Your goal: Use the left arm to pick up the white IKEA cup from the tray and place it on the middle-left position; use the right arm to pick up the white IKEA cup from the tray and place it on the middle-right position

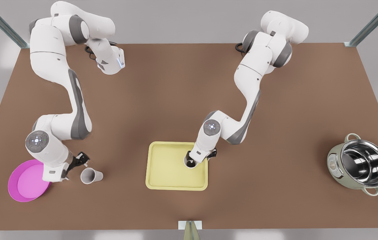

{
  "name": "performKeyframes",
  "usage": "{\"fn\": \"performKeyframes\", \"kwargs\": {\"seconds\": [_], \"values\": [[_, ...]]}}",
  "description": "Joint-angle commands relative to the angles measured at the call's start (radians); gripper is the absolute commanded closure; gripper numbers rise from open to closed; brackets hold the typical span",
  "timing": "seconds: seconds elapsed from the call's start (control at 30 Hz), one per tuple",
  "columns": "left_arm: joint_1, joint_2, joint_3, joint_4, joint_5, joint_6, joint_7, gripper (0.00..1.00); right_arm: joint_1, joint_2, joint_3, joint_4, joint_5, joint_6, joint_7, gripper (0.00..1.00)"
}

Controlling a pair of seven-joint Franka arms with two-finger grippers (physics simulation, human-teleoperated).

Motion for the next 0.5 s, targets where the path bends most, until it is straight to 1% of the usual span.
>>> {"fn": "performKeyframes", "kwargs": {"seconds": [0.0,0.03,0.1,0.13,0.17,0.2,0.23,0.3,0.33,0.37,0.43,0.47], "values": [[-0.004,0.011,-0.002,0.001,0.0,0.008,-0.065,0.0,-0.002,-0.099,-0.012,0.001,0.057,-0.254,0.194,0.0],[-0.004,0.011,-0.003,0.001,0.0,0.008,-0.065,0.0,-0.048,-0.147,-0.005,0.002,0.163,-0.317,0.199,0.0],[-0.007,0.013,-0.003,0.001,0.001,0.008,-0.065,0.01,-0.061,-0.187,0.0,0.002,0.166,-0.354,0.21,0.0],[-0.007,0.011,-0.003,0.001,0.0,0.008,-0.065,0.14,-0.058,-0.207,0.004,0.002,0.152,-0.382,0.243,0.0],[-0.007,0.011,-0.006,0.004,-0.002,0.008,-0.066,0.32,-0.056,-0.225,0.003,0.004,0.13,-0.448,0.381,0.0],[-0.007,0.011,-0.018,0.008,-0.002,0.01,-0.071,0.42,-0.055,-0.234,0.009,0.02,0.113,-0.501,0.452,0.0],[-0.007,0.014,-0.018,0.007,-0.002,0.025,-0.071,0.45,-0.061,-0.241,0.006,0.047,0.113,-0.518,0.46,0.0],[-0.007,0.019,-0.02,0.011,-0.003,0.033,-0.077,0.59,0.005,-0.288,-0.029,0.034,0.112,-0.514,0.542,0.0],[-0.007,0.02,-0.021,0.011,-0.005,0.043,-0.079,0.64,0.028,-0.303,-0.049,0.034,0.112,-0.52,0.57,0.0],[-0.007,0.023,-0.023,0.011,-0.005,0.045,-0.079,0.72,0.021,-0.296,-0.048,0.036,0.113,-0.526,0.57,0.0],[-0.005,0.016,-0.021,0.011,-0.005,0.031,-0.077,0.81,0.024,-0.294,-0.046,0.034,0.118,-0.547,0.589,0.0],[-0.005,0.007,-0.02,0.011,-0.002,0.002,-0.075,0.81,0.022,-0.285,-0.046,0.034,0.12,-0.549,0.589,0.0]]}}
